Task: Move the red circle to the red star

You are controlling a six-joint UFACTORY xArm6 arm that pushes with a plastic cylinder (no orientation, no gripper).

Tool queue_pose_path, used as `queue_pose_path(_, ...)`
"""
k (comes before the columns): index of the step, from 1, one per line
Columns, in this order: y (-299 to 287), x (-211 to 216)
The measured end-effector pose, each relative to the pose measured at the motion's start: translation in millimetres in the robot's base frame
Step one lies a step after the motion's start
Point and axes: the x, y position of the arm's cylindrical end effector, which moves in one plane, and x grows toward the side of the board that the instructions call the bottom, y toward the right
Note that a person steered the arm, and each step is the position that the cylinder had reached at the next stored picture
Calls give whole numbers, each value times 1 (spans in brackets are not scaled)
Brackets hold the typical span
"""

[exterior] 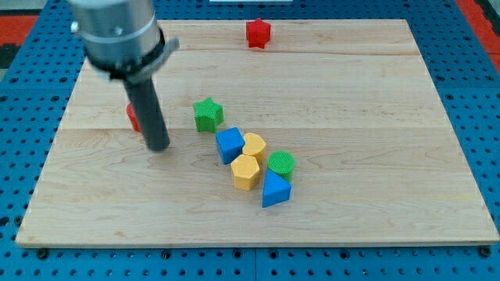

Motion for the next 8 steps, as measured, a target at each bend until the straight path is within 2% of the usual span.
queue_pose_path(1, -56, -18)
queue_pose_path(3, -34, -115)
queue_pose_path(4, 5, -133)
queue_pose_path(5, 22, -122)
queue_pose_path(8, 126, -123)
